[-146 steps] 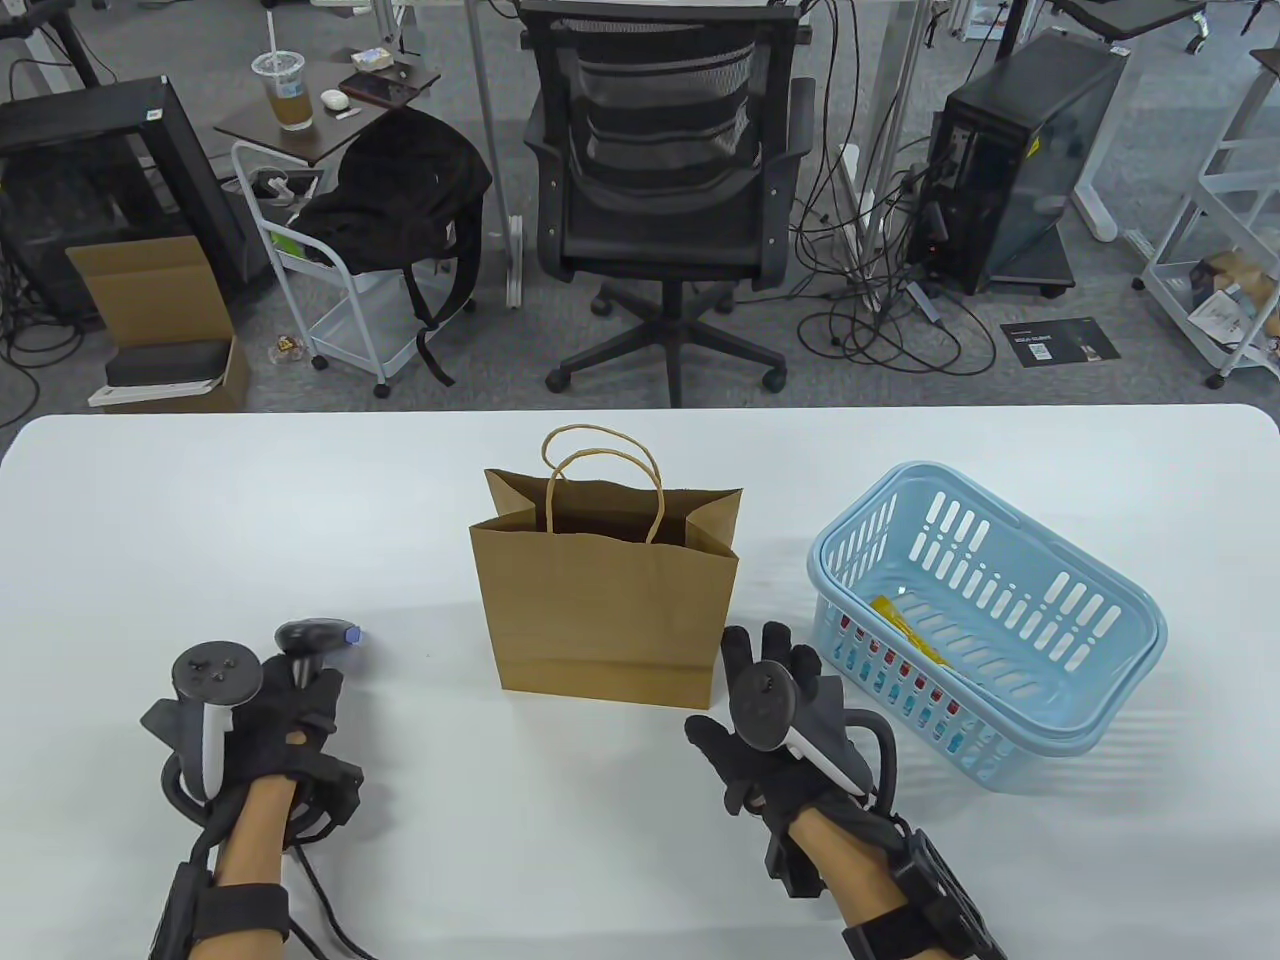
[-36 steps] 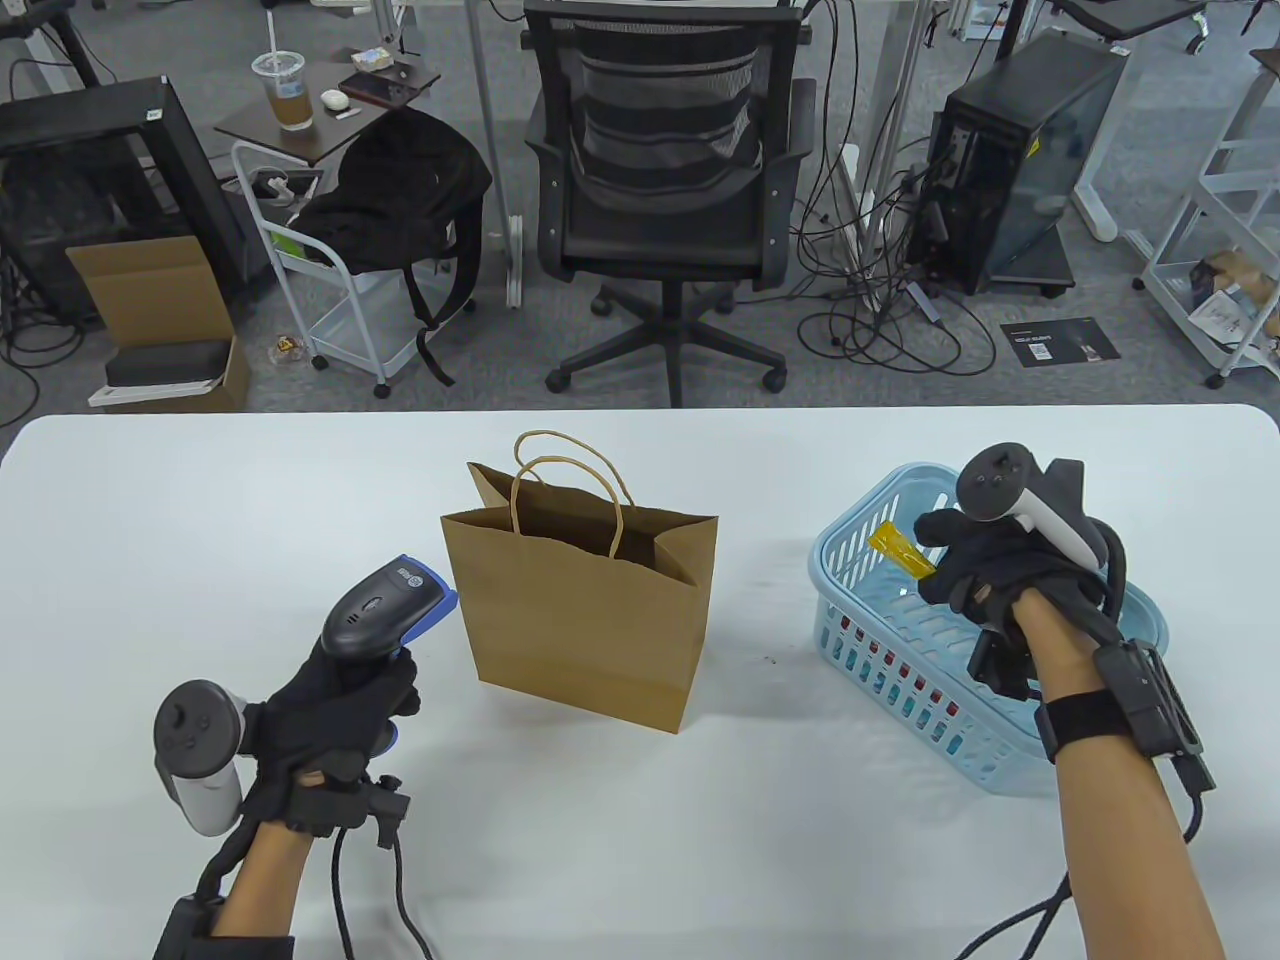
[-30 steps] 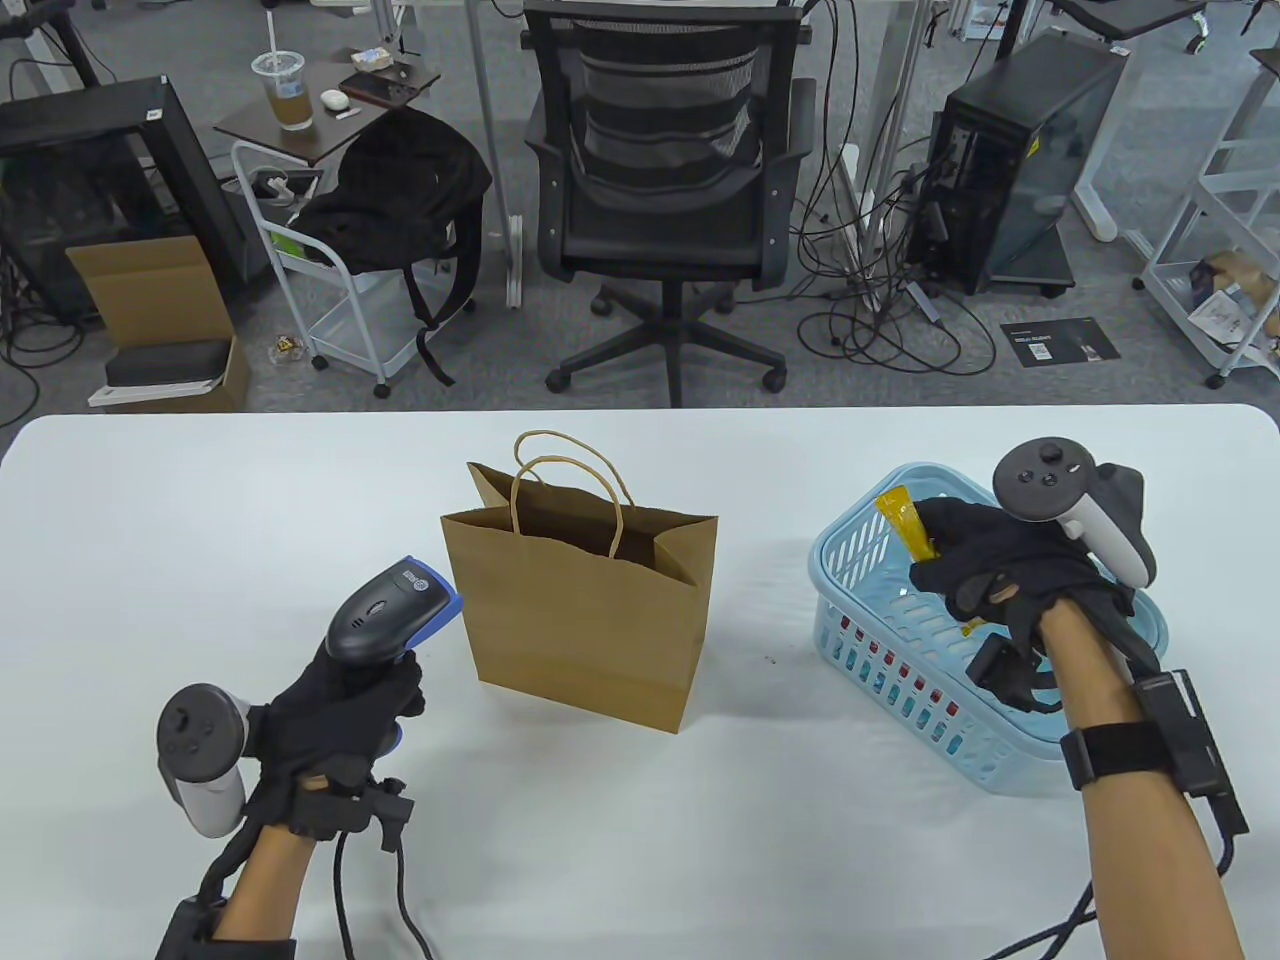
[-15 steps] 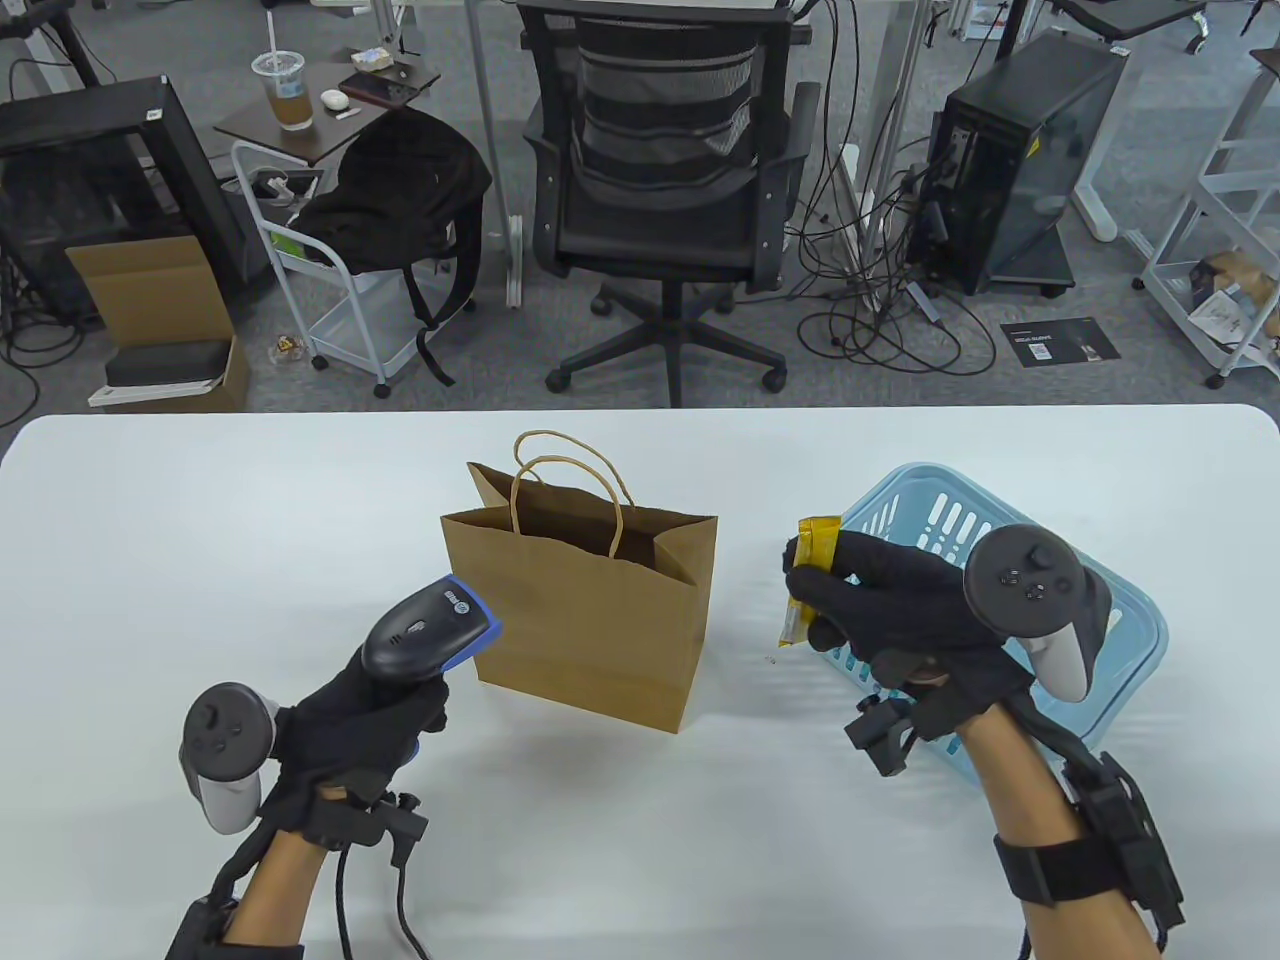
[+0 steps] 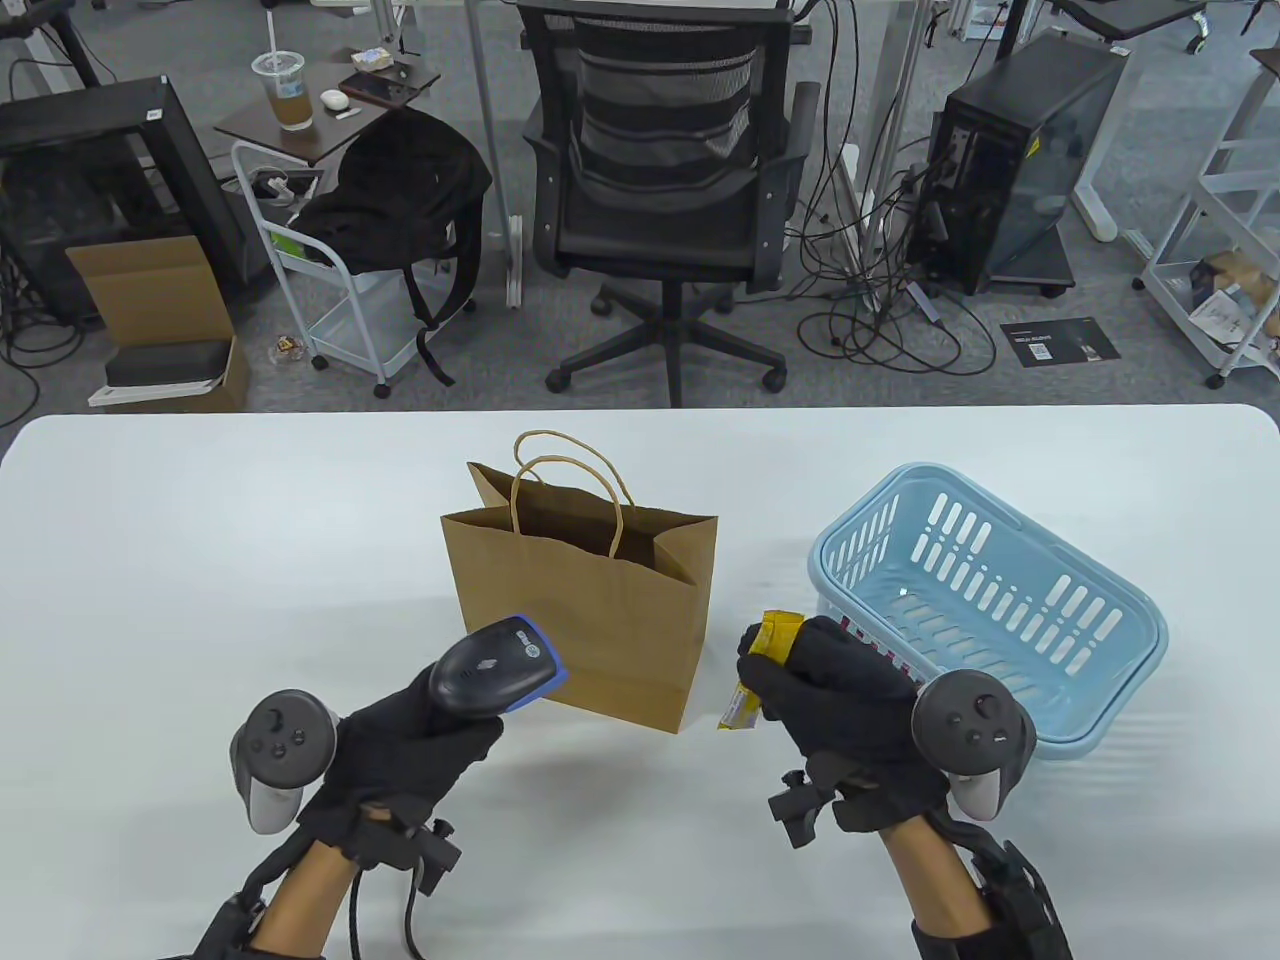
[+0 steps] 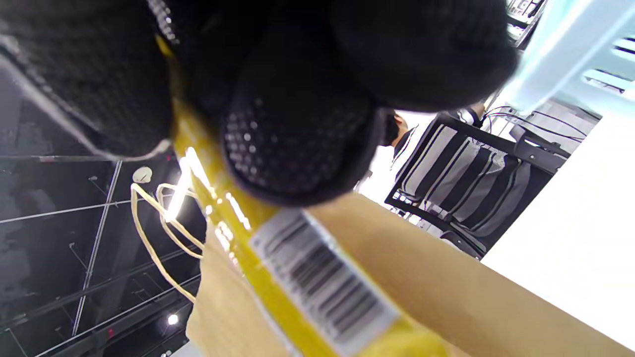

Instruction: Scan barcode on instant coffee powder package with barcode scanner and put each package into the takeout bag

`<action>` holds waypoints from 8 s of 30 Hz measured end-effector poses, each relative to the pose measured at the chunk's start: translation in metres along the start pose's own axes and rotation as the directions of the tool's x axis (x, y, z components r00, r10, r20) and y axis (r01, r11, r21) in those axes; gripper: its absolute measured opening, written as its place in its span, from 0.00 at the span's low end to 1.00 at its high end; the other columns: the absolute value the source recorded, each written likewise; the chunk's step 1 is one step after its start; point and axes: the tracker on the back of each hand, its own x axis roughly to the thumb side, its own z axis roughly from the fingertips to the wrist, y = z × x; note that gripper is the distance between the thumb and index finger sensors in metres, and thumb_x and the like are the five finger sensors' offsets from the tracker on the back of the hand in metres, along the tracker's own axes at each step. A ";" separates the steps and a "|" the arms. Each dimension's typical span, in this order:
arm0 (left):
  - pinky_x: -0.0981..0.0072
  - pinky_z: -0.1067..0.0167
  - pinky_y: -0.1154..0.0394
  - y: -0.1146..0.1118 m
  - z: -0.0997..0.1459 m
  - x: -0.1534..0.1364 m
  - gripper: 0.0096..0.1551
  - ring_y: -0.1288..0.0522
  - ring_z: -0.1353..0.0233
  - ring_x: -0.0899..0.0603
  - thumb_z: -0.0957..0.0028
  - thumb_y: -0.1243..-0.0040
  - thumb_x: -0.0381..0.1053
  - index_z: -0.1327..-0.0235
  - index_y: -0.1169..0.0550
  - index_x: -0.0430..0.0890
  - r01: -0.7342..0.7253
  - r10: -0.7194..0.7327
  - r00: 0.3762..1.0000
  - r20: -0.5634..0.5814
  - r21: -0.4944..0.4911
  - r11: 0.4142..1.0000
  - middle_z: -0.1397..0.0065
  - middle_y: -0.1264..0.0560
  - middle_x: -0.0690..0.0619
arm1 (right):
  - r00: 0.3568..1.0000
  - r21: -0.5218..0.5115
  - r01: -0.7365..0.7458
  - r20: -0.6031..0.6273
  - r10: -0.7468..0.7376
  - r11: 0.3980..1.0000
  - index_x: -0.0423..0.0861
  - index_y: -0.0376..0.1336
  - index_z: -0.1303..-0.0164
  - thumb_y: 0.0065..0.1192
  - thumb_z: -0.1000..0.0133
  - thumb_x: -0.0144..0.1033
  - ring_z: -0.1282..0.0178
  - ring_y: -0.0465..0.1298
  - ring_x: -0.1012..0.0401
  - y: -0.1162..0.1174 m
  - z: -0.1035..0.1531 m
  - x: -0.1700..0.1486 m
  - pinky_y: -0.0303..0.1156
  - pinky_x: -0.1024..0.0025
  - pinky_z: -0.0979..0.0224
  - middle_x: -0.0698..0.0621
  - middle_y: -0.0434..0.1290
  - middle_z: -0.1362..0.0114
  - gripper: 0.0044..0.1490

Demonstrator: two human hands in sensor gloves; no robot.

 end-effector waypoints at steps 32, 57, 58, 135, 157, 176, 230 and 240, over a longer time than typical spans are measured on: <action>0.56 0.51 0.17 -0.084 0.017 0.046 0.34 0.11 0.55 0.49 0.55 0.31 0.67 0.37 0.26 0.55 0.604 -0.539 0.756 0.371 -0.076 0.793 0.47 0.17 0.59 | 0.983 0.062 -0.064 -0.171 0.073 0.996 0.52 0.75 0.53 0.77 0.56 0.60 0.74 0.92 0.65 0.053 0.022 -0.037 0.86 0.73 0.72 0.57 0.87 0.67 0.29; 0.54 0.51 0.17 -0.015 0.006 0.012 0.34 0.11 0.55 0.48 0.55 0.30 0.67 0.38 0.25 0.55 0.252 -0.257 0.965 0.056 0.085 0.964 0.47 0.16 0.58 | 0.986 0.067 -0.097 -0.130 0.105 0.993 0.50 0.76 0.50 0.66 0.51 0.59 0.70 0.92 0.61 0.050 0.021 -0.042 0.86 0.69 0.68 0.53 0.89 0.63 0.29; 0.54 0.51 0.17 -0.009 0.006 0.008 0.34 0.11 0.55 0.48 0.55 0.30 0.67 0.38 0.25 0.55 0.225 -0.229 0.973 0.031 0.103 0.969 0.47 0.16 0.58 | 0.987 0.063 -0.095 -0.126 0.102 0.994 0.50 0.76 0.50 0.65 0.50 0.59 0.70 0.92 0.61 0.048 0.020 -0.042 0.86 0.69 0.67 0.52 0.89 0.63 0.30; 0.53 0.51 0.18 0.009 0.005 -0.011 0.34 0.11 0.55 0.47 0.55 0.30 0.66 0.37 0.25 0.54 0.127 -0.118 0.991 -0.070 0.143 0.982 0.47 0.16 0.58 | 0.883 -0.193 -0.411 0.160 0.441 0.891 0.64 0.74 0.38 0.62 0.45 0.62 0.32 0.80 0.54 0.037 -0.075 0.079 0.77 0.56 0.33 0.50 0.77 0.27 0.28; 0.54 0.51 0.18 0.008 0.005 -0.012 0.34 0.11 0.55 0.47 0.54 0.30 0.66 0.37 0.25 0.55 0.134 -0.126 0.990 -0.065 0.138 0.981 0.47 0.16 0.58 | 0.858 0.019 -0.498 0.160 0.489 0.867 0.64 0.70 0.29 0.63 0.47 0.67 0.19 0.71 0.49 0.043 -0.081 0.063 0.69 0.48 0.22 0.47 0.66 0.14 0.36; 0.53 0.51 0.18 0.010 0.005 -0.008 0.34 0.11 0.55 0.46 0.54 0.29 0.66 0.37 0.25 0.54 0.115 -0.111 0.993 -0.034 0.140 0.983 0.47 0.16 0.57 | 0.126 0.164 -0.980 0.054 0.991 0.116 0.65 0.70 0.31 0.80 0.51 0.53 0.39 0.83 0.58 -0.039 -0.119 0.072 0.75 0.58 0.34 0.53 0.80 0.28 0.35; 0.53 0.50 0.18 0.008 0.002 -0.009 0.34 0.11 0.55 0.46 0.55 0.29 0.66 0.37 0.25 0.54 0.154 -0.149 0.987 -0.056 0.108 0.982 0.47 0.16 0.57 | 0.122 0.912 -0.411 0.052 0.991 0.003 0.63 0.74 0.40 0.80 0.53 0.53 0.41 0.84 0.59 -0.020 -0.129 -0.197 0.77 0.60 0.36 0.54 0.84 0.36 0.29; 0.53 0.50 0.18 0.009 0.001 -0.009 0.34 0.11 0.55 0.46 0.55 0.29 0.66 0.37 0.25 0.54 0.148 -0.142 0.988 -0.060 0.111 0.983 0.47 0.16 0.57 | 0.156 0.883 -0.462 -0.008 0.988 0.081 0.63 0.73 0.44 0.77 0.51 0.54 0.34 0.86 0.57 -0.029 -0.139 -0.183 0.78 0.59 0.34 0.50 0.83 0.31 0.25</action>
